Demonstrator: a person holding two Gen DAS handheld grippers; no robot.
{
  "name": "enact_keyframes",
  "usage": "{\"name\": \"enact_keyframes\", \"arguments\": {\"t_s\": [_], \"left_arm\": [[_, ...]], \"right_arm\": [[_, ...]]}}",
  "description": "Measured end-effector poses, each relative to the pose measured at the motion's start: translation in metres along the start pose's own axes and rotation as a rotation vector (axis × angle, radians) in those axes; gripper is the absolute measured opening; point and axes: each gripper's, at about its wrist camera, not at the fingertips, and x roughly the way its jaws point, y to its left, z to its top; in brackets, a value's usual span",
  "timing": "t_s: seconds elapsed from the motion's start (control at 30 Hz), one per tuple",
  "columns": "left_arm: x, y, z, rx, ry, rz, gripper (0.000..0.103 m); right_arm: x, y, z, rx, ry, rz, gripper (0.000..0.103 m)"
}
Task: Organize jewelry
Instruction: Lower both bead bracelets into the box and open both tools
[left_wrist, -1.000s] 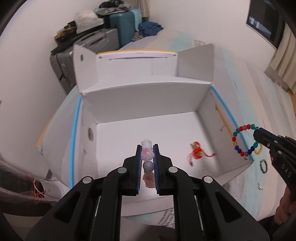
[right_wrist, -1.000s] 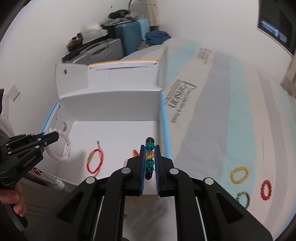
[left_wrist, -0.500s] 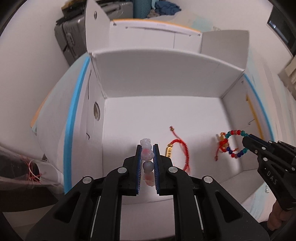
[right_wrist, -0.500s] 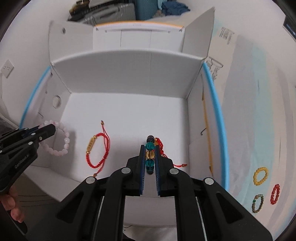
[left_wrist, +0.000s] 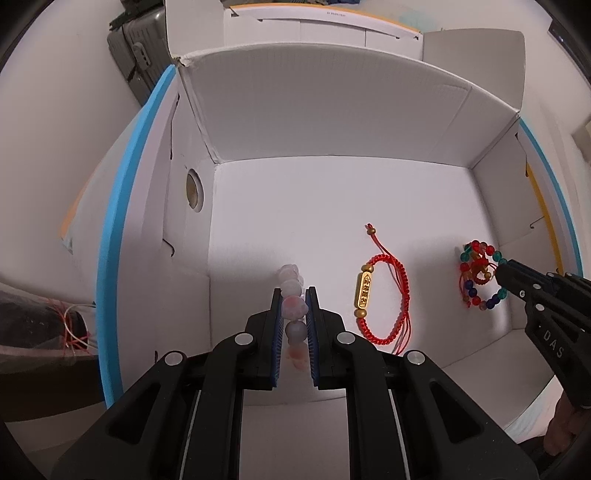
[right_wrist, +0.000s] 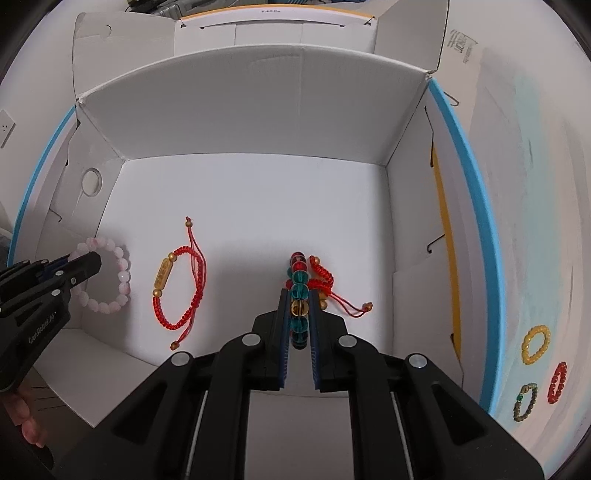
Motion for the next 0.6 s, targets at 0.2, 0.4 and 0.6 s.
{"name": "enact_keyframes", "arguments": {"t_s": [0.2,0.4,0.6], "left_arm": [[-0.009,-0.004,-0.001,0.001,-0.037,0.014,0.014],[-0.028,-0.005,-0.002,-0.011,-0.103,0.053,0.033],[-0.043,-0.006,-0.005,-0.014,-0.151,0.069,0.051]], "right_arm": [[-0.004,0.000,-0.001,-0.007,-0.028,0.017,0.014],[-0.020,-0.007,-0.007,-0.007,-0.084,0.044,0.040],[-0.040,-0.011,-0.016,0.003,-0.148,0.057,0.058]]}}
